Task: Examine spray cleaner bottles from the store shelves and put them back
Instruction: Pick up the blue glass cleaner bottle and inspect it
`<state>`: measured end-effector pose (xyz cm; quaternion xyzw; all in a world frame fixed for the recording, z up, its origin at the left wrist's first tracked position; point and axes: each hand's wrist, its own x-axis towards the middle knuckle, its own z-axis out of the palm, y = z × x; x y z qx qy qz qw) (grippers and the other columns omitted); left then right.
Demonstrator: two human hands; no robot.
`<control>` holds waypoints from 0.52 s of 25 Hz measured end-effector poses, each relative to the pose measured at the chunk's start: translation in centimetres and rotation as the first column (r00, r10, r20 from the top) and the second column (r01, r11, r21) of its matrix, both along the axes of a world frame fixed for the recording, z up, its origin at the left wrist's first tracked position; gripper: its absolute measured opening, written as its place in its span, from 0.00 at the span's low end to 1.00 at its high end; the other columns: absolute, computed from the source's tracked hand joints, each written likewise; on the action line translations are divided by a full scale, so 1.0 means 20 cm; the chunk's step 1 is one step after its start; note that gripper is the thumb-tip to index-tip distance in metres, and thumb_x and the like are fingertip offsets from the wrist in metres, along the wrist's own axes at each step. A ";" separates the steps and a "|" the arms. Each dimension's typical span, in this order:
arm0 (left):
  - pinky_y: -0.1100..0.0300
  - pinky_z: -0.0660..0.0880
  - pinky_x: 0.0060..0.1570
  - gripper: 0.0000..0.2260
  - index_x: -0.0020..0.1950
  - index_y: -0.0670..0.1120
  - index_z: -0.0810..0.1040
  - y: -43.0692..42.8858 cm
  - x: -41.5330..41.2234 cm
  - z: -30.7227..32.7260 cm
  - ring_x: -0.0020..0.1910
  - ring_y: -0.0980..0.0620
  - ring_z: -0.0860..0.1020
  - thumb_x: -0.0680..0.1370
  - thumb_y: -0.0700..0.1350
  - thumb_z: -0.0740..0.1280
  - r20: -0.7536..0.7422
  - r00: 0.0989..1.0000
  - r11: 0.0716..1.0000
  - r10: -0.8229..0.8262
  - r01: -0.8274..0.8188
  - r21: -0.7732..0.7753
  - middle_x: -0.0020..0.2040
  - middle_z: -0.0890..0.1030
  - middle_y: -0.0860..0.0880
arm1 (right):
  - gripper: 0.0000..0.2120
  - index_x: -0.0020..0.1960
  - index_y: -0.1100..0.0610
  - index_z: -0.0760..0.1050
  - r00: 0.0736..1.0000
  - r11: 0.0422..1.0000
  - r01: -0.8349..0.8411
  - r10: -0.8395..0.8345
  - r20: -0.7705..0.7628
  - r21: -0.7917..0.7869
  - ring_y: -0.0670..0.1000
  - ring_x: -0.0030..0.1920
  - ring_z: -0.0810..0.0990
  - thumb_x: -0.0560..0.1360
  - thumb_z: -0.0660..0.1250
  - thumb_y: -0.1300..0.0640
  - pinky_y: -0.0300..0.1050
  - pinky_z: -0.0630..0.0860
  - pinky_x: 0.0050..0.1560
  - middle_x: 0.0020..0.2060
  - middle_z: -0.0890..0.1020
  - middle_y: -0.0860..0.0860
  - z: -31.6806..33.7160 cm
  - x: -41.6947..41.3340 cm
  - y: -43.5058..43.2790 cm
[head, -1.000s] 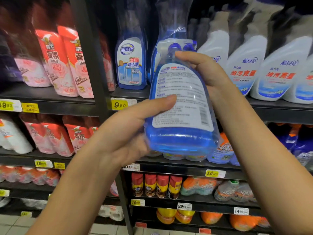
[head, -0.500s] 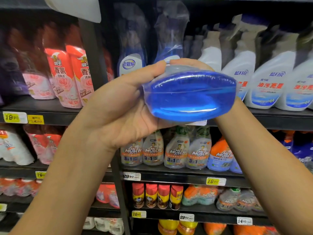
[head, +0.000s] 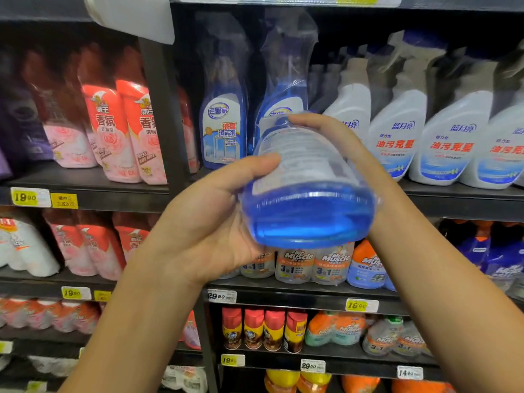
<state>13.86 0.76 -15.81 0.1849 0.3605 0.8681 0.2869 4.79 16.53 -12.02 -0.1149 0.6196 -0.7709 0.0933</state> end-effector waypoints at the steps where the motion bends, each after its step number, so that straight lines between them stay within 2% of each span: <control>1: 0.46 0.79 0.52 0.19 0.61 0.39 0.77 0.01 0.00 -0.04 0.53 0.43 0.82 0.70 0.40 0.67 0.021 0.999 0.999 0.028 -0.027 -0.019 0.57 0.82 0.41 | 0.11 0.41 0.59 0.75 0.999 0.998 -0.028 0.029 0.021 -0.052 0.50 0.28 0.81 0.79 0.60 0.56 0.35 0.77 0.28 0.31 0.80 0.54 -0.01 0.00 0.00; 3: 0.44 0.80 0.49 0.20 0.56 0.40 0.81 0.02 0.00 -0.12 0.52 0.41 0.83 0.64 0.39 0.72 0.051 0.992 0.989 0.114 -0.108 -0.102 0.55 0.83 0.39 | 0.12 0.46 0.62 0.76 0.998 0.995 -0.060 0.061 0.018 -0.077 0.50 0.28 0.82 0.80 0.60 0.55 0.36 0.76 0.27 0.31 0.82 0.53 -0.02 0.02 -0.01; 5: 0.45 0.81 0.46 0.18 0.52 0.42 0.84 0.03 0.00 -0.19 0.50 0.42 0.83 0.62 0.40 0.74 0.049 0.984 0.973 0.171 -0.161 -0.164 0.53 0.84 0.40 | 0.14 0.58 0.62 0.76 0.997 0.989 -0.077 0.077 -0.008 -0.127 0.52 0.36 0.82 0.79 0.62 0.54 0.39 0.78 0.36 0.40 0.81 0.55 -0.06 0.01 -0.01; 7: 0.49 0.82 0.43 0.16 0.51 0.47 0.85 0.04 -0.01 -0.25 0.50 0.44 0.84 0.63 0.40 0.75 -0.026 0.977 0.951 0.210 -0.210 -0.227 0.53 0.84 0.42 | 0.12 0.61 0.59 0.74 0.991 0.977 -0.080 0.057 -0.120 -0.198 0.54 0.45 0.82 0.79 0.63 0.57 0.46 0.78 0.47 0.48 0.81 0.57 -0.10 0.00 -0.02; 9: 0.53 0.81 0.45 0.17 0.54 0.47 0.83 0.04 -0.03 -0.31 0.53 0.44 0.83 0.66 0.41 0.77 -0.115 0.965 0.931 0.235 -0.258 -0.258 0.55 0.84 0.43 | 0.12 0.61 0.59 0.74 0.966 0.956 -0.126 0.057 -0.252 -0.265 0.55 0.51 0.81 0.79 0.63 0.61 0.50 0.78 0.54 0.52 0.81 0.58 -0.13 -0.01 -0.02; 11: 0.52 0.80 0.51 0.24 0.60 0.45 0.80 0.04 -0.07 -0.36 0.56 0.43 0.81 0.65 0.43 0.79 -0.181 0.958 0.927 0.223 -0.266 -0.266 0.58 0.82 0.42 | 0.16 0.66 0.61 0.71 0.942 0.939 -0.176 0.073 -0.329 -0.295 0.56 0.52 0.82 0.78 0.62 0.64 0.52 0.77 0.56 0.53 0.81 0.58 -0.15 -0.02 -0.02; 13: 0.53 0.79 0.54 0.26 0.63 0.44 0.76 0.03 -0.11 -0.40 0.58 0.44 0.80 0.67 0.42 0.77 -0.259 0.938 0.890 0.232 -0.312 -0.332 0.59 0.82 0.43 | 0.23 0.71 0.62 0.65 0.919 0.928 -0.213 0.084 -0.386 -0.305 0.56 0.52 0.82 0.77 0.62 0.65 0.54 0.76 0.59 0.53 0.81 0.58 -0.16 -0.03 -0.01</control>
